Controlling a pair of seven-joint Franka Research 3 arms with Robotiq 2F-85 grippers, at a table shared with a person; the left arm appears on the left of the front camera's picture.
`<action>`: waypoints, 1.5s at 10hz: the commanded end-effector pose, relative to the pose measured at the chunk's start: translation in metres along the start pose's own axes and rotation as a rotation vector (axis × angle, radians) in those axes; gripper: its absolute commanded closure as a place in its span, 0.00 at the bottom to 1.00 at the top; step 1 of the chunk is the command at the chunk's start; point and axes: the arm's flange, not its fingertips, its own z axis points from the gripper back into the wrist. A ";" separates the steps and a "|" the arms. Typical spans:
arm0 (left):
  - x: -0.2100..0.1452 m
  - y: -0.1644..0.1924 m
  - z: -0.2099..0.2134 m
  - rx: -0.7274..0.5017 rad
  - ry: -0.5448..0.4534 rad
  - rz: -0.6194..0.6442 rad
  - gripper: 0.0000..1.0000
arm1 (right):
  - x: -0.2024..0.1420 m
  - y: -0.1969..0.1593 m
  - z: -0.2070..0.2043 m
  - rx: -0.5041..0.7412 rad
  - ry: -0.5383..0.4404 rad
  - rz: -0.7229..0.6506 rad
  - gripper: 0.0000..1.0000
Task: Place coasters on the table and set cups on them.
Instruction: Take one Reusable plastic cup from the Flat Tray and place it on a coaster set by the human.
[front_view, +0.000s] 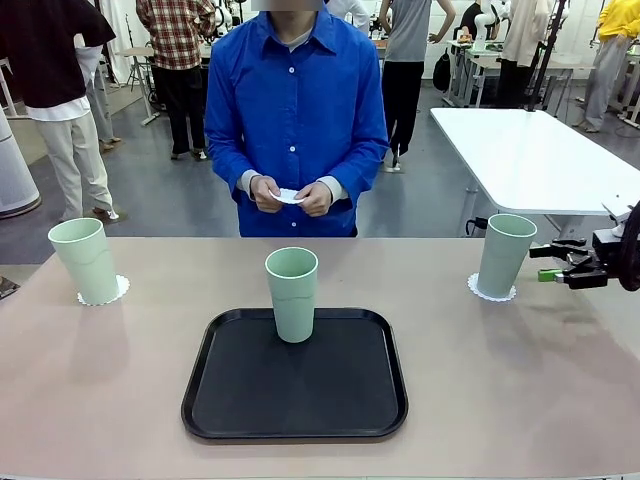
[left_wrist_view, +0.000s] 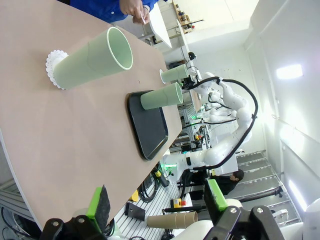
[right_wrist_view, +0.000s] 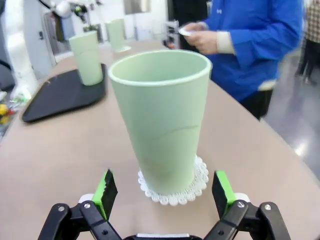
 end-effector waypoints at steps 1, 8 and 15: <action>-0.002 -0.002 0.001 -0.005 0.004 -0.006 0.00 | 0.042 0.047 -0.009 -0.188 0.219 -0.168 0.00; -0.002 -0.002 0.001 -0.005 0.004 -0.006 0.00 | 0.223 0.180 -0.008 -0.385 0.679 -0.279 0.00; -0.002 -0.002 0.001 -0.005 0.004 -0.006 0.00 | 0.300 0.221 -0.045 -0.515 0.772 -0.246 0.00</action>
